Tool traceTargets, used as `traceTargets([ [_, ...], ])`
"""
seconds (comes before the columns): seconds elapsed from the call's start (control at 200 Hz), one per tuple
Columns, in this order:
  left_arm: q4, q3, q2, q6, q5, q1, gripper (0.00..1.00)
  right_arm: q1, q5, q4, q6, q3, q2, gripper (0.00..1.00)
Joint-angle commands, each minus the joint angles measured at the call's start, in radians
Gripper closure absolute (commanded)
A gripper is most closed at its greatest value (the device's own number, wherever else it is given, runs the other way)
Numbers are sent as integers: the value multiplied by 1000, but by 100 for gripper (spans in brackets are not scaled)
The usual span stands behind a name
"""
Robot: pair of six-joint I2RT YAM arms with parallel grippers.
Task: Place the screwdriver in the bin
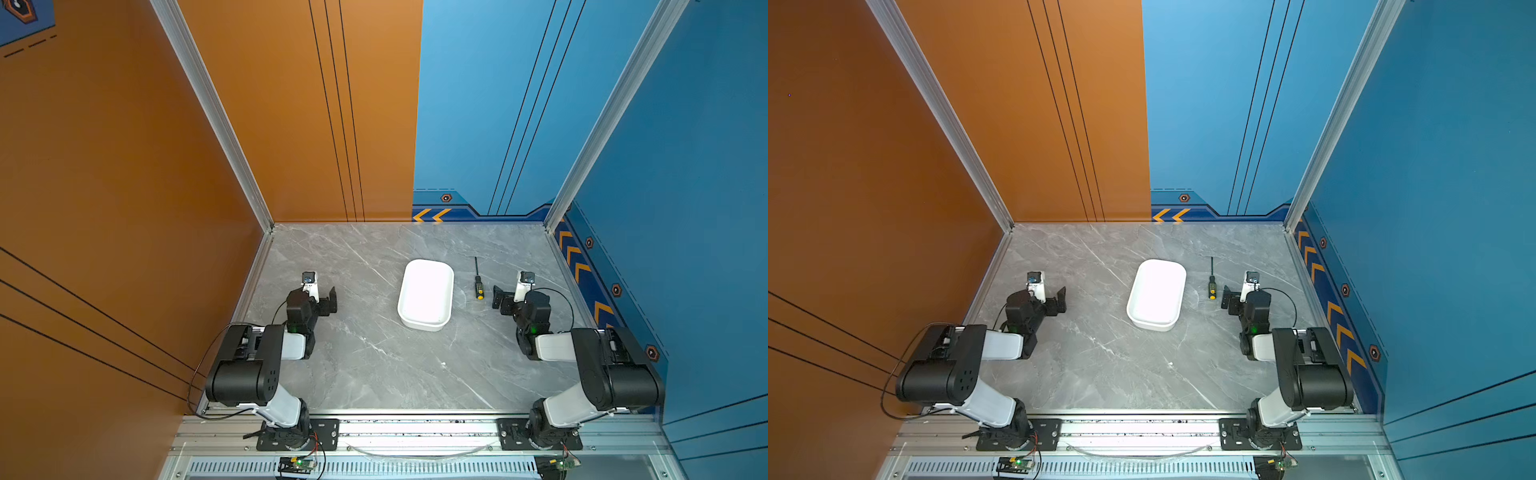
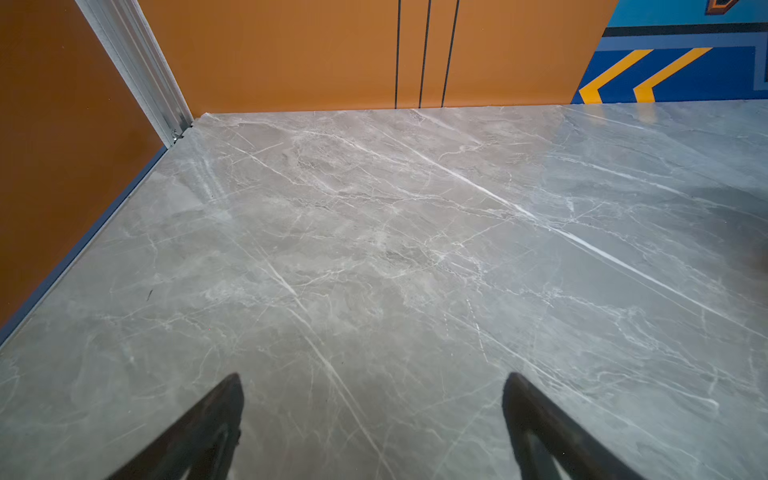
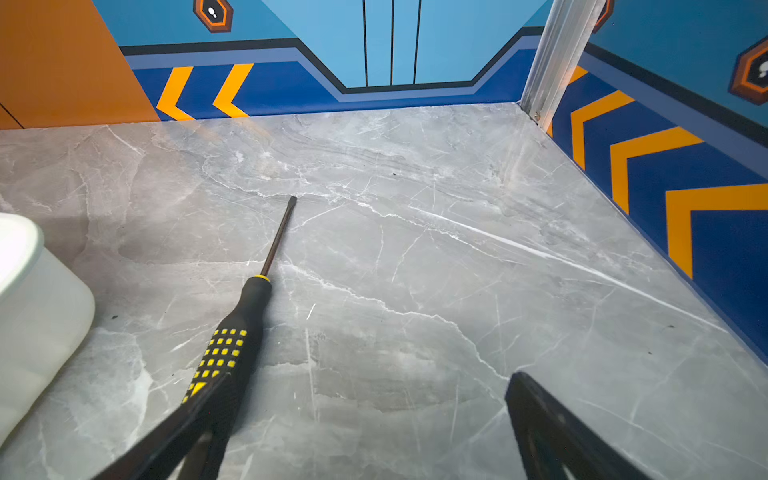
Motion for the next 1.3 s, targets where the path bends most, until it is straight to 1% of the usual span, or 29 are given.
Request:
traceTargets([
  [0.0, -14, 13, -6, 5, 16, 1, 2, -5, -10, 8, 8, 20, 8, 0],
  [0.07, -14, 15, -8, 5, 23, 0, 2, -5, -10, 7, 7, 21, 8, 0],
  [0.14, -65, 24, -53, 35, 90, -3, 2, -9, -15, 3, 9, 24, 8, 0],
  [0.205, -196, 56, -132, 54, 109, -12, 2, -9, -13, 8, 9, 22, 8, 0],
  [0.26, -315, 88, -211, 62, 91, -25, 2, 12, 62, -39, 10, 40, -13, 0],
  [0.29, -373, 110, -254, 48, 84, -28, 2, 18, 83, -102, 11, 63, -36, 0],
  [0.325, -421, 134, -302, 13, 105, -27, 2, 24, 94, -199, 6, 103, -75, 1],
  [0.391, -466, 171, -361, -50, 182, -36, 2, 37, 128, -447, 13, 213, -138, 1],
  [0.446, -468, 188, -377, -86, 201, -63, 2, 36, 101, -635, 61, 313, -169, 0],
  [0.496, -468, 201, -365, -127, 206, -91, 2, 40, 58, -763, 93, 393, -175, 0],
  [0.566, -468, 224, -320, -173, 243, -132, 2, 52, 13, -889, 121, 481, -157, 0],
  [0.751, -466, 313, -125, -263, 375, -234, 2, 113, -41, -1092, 182, 637, -27, 3],
  [0.791, -466, 333, -88, -278, 405, -249, 2, 123, -54, -1109, 192, 652, 1, 3],
  [0.851, -466, 354, -48, -296, 431, -271, 2, 139, -39, -1119, 211, 658, 29, 3],
  [1.006, -466, 370, -13, -300, 442, -321, 2, 151, -41, -1131, 251, 655, 75, 4],
  [1.152, -466, 379, 29, -321, 534, -338, 2, 157, -83, -1206, 222, 714, 154, 5],
  [1.297, -466, 359, 57, -338, 545, -351, 2, 168, -79, -1275, 194, 776, 226, 6],
])
